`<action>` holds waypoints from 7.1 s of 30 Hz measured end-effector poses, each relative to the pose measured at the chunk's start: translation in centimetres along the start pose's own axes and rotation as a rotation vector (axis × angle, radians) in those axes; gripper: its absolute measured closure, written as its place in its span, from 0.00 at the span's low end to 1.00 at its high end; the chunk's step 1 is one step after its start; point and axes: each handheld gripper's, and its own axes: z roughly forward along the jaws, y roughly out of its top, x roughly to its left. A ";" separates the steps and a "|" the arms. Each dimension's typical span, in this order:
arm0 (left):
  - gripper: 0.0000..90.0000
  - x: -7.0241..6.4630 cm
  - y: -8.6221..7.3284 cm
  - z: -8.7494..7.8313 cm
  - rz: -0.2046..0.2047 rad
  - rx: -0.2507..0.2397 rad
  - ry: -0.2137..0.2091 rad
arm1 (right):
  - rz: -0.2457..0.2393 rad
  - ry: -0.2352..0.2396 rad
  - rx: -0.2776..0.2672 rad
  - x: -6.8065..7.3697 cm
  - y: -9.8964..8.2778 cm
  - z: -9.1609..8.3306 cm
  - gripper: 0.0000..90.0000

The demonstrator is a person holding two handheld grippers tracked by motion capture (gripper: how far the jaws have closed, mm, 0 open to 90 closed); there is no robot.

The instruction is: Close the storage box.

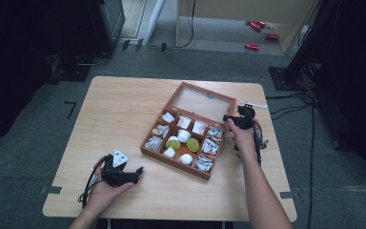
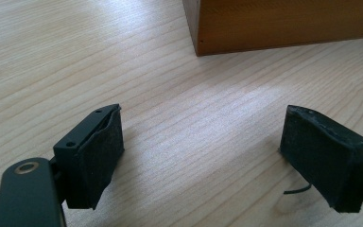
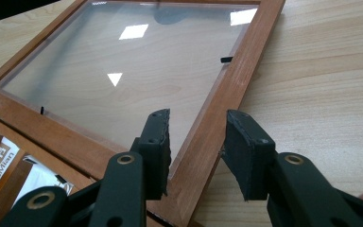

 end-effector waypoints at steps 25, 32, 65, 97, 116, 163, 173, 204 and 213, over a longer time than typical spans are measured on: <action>0.17 0.0 0.0 0.0 -0.001 0.000 0.002 | 0.198 0.015 0.030 -1.3 0.4 2.0 0.64; 0.17 0.0 0.0 0.0 -0.001 0.001 0.002 | 0.287 0.033 0.040 -1.5 0.3 2.4 0.59; 0.17 0.0 0.0 0.0 0.001 0.001 0.002 | 0.372 0.150 -0.037 -2.7 -0.4 1.7 0.72; 0.17 0.0 0.0 0.0 0.005 0.001 -0.001 | -0.172 0.005 -0.387 2.7 -3.2 -2.7 0.82; 0.17 -0.1 0.1 0.1 0.005 -0.001 -0.002 | -0.289 -0.062 -0.478 4.2 -5.6 -3.3 0.81; 0.17 -0.2 0.3 0.3 0.013 -0.002 -0.010 | -0.305 0.094 -0.413 6.9 -7.0 -8.0 0.54; 0.17 -0.2 0.3 0.3 0.012 -0.001 -0.011 | -0.291 0.113 -0.391 7.5 -7.1 -9.4 0.53; 0.17 -0.1 0.2 0.2 0.009 -0.003 -0.010 | -0.343 0.172 -0.247 7.7 -12.9 -10.6 0.46; 0.17 -0.1 0.2 0.2 0.010 -0.001 -0.008 | -0.328 0.189 -0.217 7.7 -14.8 -10.3 0.46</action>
